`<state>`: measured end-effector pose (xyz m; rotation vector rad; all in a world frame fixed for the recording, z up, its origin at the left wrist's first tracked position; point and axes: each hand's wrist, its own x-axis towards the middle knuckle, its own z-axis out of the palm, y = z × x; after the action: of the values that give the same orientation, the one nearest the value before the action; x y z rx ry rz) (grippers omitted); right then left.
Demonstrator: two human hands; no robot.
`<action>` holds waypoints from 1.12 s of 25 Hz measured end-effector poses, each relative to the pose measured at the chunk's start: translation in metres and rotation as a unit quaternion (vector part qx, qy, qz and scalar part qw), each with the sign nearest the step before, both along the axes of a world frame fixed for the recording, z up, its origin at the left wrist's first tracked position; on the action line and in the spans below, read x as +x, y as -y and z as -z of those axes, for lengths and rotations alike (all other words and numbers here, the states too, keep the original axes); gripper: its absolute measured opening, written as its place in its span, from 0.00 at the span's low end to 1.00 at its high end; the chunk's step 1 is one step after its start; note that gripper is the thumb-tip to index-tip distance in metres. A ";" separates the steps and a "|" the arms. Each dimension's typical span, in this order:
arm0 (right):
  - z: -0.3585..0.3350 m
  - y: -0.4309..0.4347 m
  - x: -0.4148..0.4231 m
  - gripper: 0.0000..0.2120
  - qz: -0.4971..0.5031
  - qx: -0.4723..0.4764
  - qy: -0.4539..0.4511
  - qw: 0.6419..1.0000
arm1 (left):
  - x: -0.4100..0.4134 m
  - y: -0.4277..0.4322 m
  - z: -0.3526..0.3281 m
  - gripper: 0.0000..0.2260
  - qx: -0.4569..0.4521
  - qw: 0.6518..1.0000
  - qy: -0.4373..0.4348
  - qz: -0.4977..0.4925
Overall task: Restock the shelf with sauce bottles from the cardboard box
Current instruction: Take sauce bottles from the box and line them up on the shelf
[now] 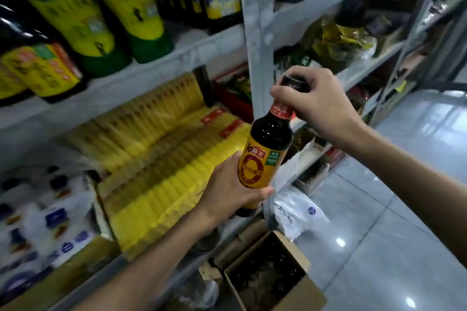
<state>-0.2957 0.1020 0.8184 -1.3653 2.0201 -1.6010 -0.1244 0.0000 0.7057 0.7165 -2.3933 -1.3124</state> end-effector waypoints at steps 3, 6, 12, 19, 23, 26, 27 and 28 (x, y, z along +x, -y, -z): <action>-0.073 0.009 0.031 0.09 -0.049 -0.071 -0.010 0.996 | 0.046 -0.003 -0.087 0.26 -0.023 0.998 -0.035 -0.054; -0.118 0.027 0.076 0.08 -0.116 -0.106 0.053 0.986 | 0.101 0.000 -0.150 0.25 -0.062 0.988 -0.064 -0.128; -0.150 0.075 0.198 0.13 -0.296 -0.042 0.076 0.951 | 0.216 0.013 -0.216 0.26 -0.087 0.943 -0.099 -0.306; -0.167 0.148 0.384 0.19 -0.392 -0.021 0.146 0.908 | 0.376 0.045 -0.244 0.22 -0.150 0.891 -0.052 -0.425; -0.172 0.188 0.510 0.19 -0.382 -0.048 0.194 0.902 | 0.491 0.082 -0.252 0.24 -0.149 0.890 -0.064 -0.427; -0.186 0.212 0.570 0.17 -0.396 -0.069 0.209 0.892 | 0.558 0.114 -0.261 0.27 -0.138 0.909 -0.079 -0.385; -0.192 0.220 0.586 0.17 -0.398 -0.072 0.202 0.892 | 0.578 0.124 -0.265 0.27 -0.128 0.920 -0.083 -0.361; -0.199 0.228 0.600 0.18 -0.402 -0.073 0.193 0.892 | 0.596 0.136 -0.266 0.28 -0.109 0.930 -0.092 -0.339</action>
<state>0.3046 -0.1257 1.0169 -1.4907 0.9171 -1.4579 0.4721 -0.1362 0.9719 1.1526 -1.8365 -0.7667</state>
